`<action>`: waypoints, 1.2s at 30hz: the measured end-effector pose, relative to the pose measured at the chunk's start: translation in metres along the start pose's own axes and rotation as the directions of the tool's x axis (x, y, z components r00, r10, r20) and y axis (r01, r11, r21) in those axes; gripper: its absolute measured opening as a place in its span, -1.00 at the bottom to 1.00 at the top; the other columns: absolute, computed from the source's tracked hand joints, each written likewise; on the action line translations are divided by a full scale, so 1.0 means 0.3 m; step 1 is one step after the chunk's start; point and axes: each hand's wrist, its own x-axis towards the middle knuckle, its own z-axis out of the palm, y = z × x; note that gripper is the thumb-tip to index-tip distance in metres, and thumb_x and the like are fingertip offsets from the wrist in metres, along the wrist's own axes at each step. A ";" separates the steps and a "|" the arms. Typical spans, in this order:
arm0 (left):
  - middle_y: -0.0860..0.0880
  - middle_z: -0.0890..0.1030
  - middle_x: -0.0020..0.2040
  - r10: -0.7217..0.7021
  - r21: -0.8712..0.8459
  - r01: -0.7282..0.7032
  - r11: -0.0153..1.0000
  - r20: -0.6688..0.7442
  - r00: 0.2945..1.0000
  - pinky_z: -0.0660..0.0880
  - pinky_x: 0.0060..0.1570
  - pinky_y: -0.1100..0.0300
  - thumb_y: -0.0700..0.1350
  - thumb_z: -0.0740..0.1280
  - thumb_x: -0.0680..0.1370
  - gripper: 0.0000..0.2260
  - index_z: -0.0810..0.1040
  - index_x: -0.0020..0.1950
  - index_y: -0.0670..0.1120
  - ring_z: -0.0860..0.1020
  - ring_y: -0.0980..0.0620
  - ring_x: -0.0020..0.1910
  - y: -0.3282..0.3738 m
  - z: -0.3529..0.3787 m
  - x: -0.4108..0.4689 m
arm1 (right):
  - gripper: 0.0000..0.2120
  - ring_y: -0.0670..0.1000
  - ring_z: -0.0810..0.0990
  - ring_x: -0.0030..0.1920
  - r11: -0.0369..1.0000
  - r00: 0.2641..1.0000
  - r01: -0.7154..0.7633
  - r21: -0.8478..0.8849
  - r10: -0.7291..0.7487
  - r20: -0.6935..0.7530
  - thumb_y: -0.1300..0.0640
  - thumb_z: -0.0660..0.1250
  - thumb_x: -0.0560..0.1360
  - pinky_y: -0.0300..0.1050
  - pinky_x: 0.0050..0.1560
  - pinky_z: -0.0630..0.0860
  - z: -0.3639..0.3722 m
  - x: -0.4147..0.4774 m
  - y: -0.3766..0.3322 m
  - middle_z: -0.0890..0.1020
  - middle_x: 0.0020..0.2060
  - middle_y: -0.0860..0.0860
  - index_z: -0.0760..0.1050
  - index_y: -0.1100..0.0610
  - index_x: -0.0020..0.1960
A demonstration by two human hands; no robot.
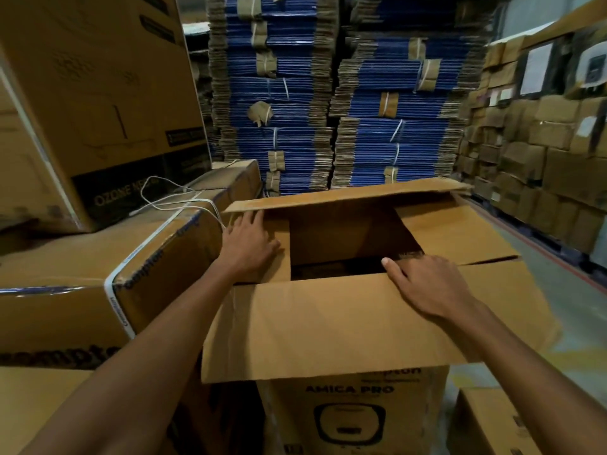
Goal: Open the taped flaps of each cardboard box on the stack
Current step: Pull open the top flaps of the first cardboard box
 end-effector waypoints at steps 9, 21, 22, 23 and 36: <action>-0.05 -0.01 0.68 -0.021 0.016 0.021 1.000 -0.042 0.999 0.11 0.49 -0.39 0.30 0.25 0.59 -0.20 -0.05 0.66 0.00 0.03 -0.20 0.63 -0.055 -0.099 0.277 | -0.21 -0.06 0.45 -0.50 0.995 0.977 -0.012 -0.100 -0.010 -0.214 -0.29 -0.35 0.62 -0.09 -0.22 0.44 0.089 -0.062 0.021 0.46 -0.54 -0.06 0.50 0.02 -0.37; -0.12 0.13 0.64 -0.004 0.089 -0.015 0.996 0.210 0.978 0.06 0.48 -0.38 0.48 0.11 0.54 -0.18 0.06 0.65 0.03 0.09 -0.24 0.60 -0.074 0.019 0.371 | -0.44 0.05 0.37 -0.62 0.985 0.896 -0.038 -0.167 -0.041 -0.441 0.00 0.01 0.63 -0.03 -0.26 0.50 0.140 -0.026 0.004 0.45 -0.61 0.01 0.44 0.06 -0.49; -0.11 0.03 0.67 -0.003 0.087 -0.016 0.996 0.218 0.976 0.00 0.49 -0.41 0.47 0.11 0.54 -0.15 -0.01 0.66 0.02 -0.01 -0.24 0.62 -0.056 0.019 0.360 | -0.46 0.07 0.37 -0.62 0.983 0.897 -0.052 -0.176 -0.031 -0.441 0.01 0.03 0.61 -0.03 -0.26 0.49 0.137 -0.011 0.003 0.46 -0.62 0.04 0.42 0.08 -0.51; -0.10 -0.05 0.68 -0.020 0.091 -0.001 0.996 0.232 0.973 -0.05 0.49 -0.44 0.48 0.12 0.53 -0.12 -0.06 0.67 0.02 -0.07 -0.26 0.63 -0.039 0.022 0.349 | -0.46 0.09 0.37 -0.62 0.981 0.904 -0.065 -0.184 -0.021 -0.428 0.01 0.03 0.60 -0.04 -0.26 0.48 0.132 0.005 0.002 0.47 -0.62 0.05 0.42 0.09 -0.52; -0.02 0.56 0.06 -0.057 -0.080 0.085 0.993 0.304 0.951 0.49 0.04 0.02 0.22 0.28 0.61 -0.64 0.41 0.25 -0.01 0.54 0.00 0.03 0.084 -0.077 0.056 | -0.38 0.04 0.48 -0.48 0.982 0.978 -0.043 -0.185 0.003 -0.209 -0.08 -0.11 0.68 0.07 0.06 0.51 0.108 0.137 0.004 0.46 -0.54 0.02 0.48 0.09 -0.39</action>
